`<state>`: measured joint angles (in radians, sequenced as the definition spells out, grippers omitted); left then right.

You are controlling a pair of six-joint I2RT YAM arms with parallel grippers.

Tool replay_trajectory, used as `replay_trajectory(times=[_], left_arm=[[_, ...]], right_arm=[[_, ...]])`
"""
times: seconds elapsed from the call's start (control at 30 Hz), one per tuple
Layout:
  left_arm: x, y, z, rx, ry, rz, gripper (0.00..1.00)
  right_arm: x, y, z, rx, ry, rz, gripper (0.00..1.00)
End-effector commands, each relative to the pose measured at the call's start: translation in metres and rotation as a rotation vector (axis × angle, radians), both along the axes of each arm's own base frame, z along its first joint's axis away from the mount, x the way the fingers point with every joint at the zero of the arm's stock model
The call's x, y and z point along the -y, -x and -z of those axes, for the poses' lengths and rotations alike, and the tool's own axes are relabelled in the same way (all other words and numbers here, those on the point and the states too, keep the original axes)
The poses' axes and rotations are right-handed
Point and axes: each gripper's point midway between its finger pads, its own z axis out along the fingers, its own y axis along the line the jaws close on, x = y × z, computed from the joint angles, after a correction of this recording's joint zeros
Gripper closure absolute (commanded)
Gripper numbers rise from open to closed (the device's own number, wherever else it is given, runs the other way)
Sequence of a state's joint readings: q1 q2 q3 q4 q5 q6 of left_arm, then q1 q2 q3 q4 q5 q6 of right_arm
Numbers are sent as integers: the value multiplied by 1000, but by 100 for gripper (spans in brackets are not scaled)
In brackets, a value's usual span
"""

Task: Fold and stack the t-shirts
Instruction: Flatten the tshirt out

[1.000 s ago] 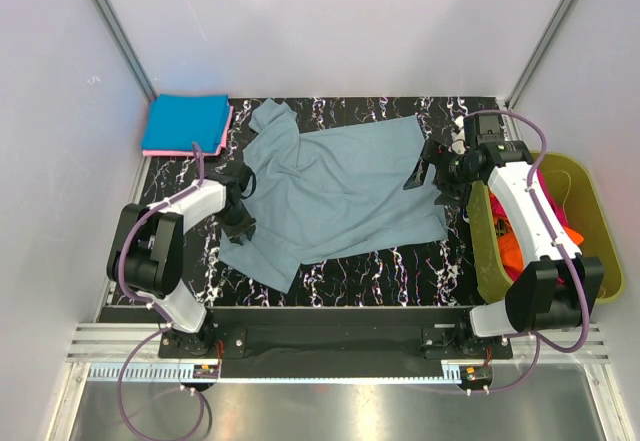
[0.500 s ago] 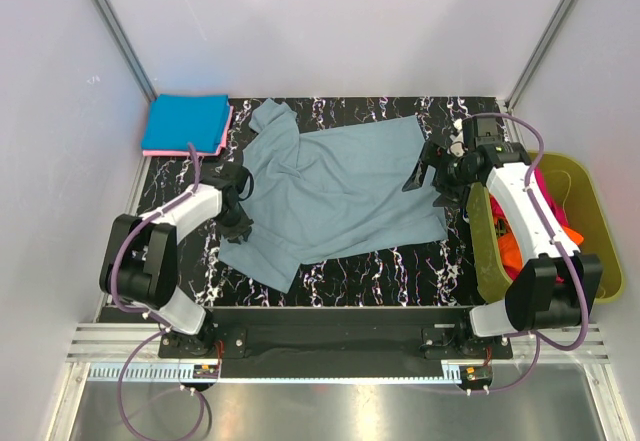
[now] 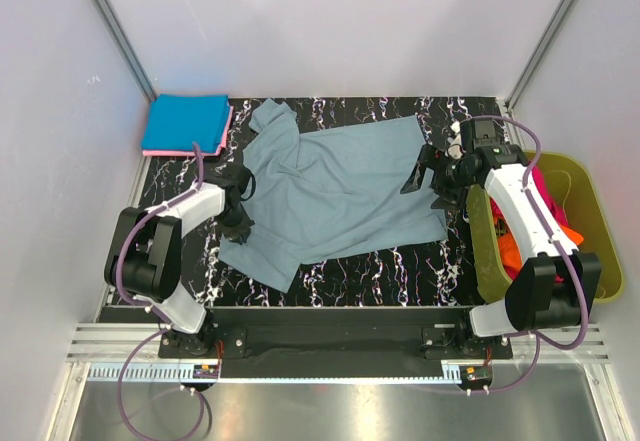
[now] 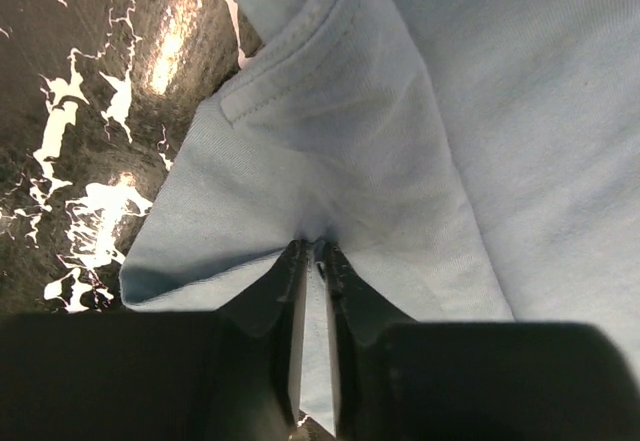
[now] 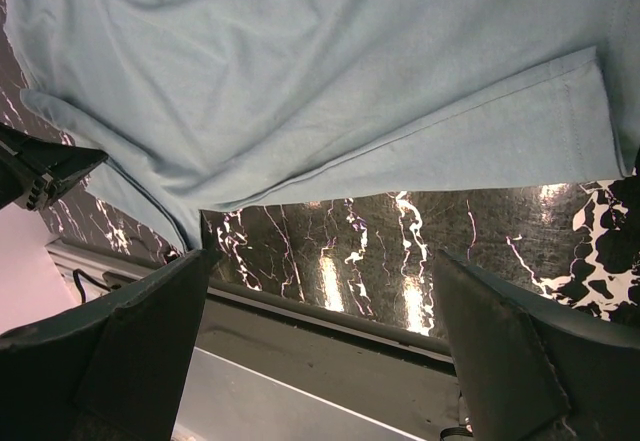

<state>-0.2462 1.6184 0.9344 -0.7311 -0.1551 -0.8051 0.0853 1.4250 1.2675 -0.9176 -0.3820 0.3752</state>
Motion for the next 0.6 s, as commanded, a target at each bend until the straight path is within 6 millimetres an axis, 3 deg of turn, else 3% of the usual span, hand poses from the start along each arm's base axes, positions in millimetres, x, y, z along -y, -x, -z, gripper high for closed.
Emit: replay_trajectory(times=[0.0, 0.07, 0.27, 0.47, 0.57], left_arm=[[-5, -14, 0, 50, -28, 1, 92], [-7, -12, -2, 56, -34, 1, 100], [-6, -2, -28, 133, 6, -5, 100], [-8, 38, -47, 200, 67, -26, 100], [-6, 50, -61, 285, 123, -55, 100]], right_arm=[[-5, 0, -1, 13, -11, -16, 0], [-5, -1, 1, 7, -8, -16, 0], [-9, 2, 13, -34, 8, -15, 0], [-21, 12, 33, -121, 24, 50, 0], [-23, 16, 45, -199, -8, 178, 9]])
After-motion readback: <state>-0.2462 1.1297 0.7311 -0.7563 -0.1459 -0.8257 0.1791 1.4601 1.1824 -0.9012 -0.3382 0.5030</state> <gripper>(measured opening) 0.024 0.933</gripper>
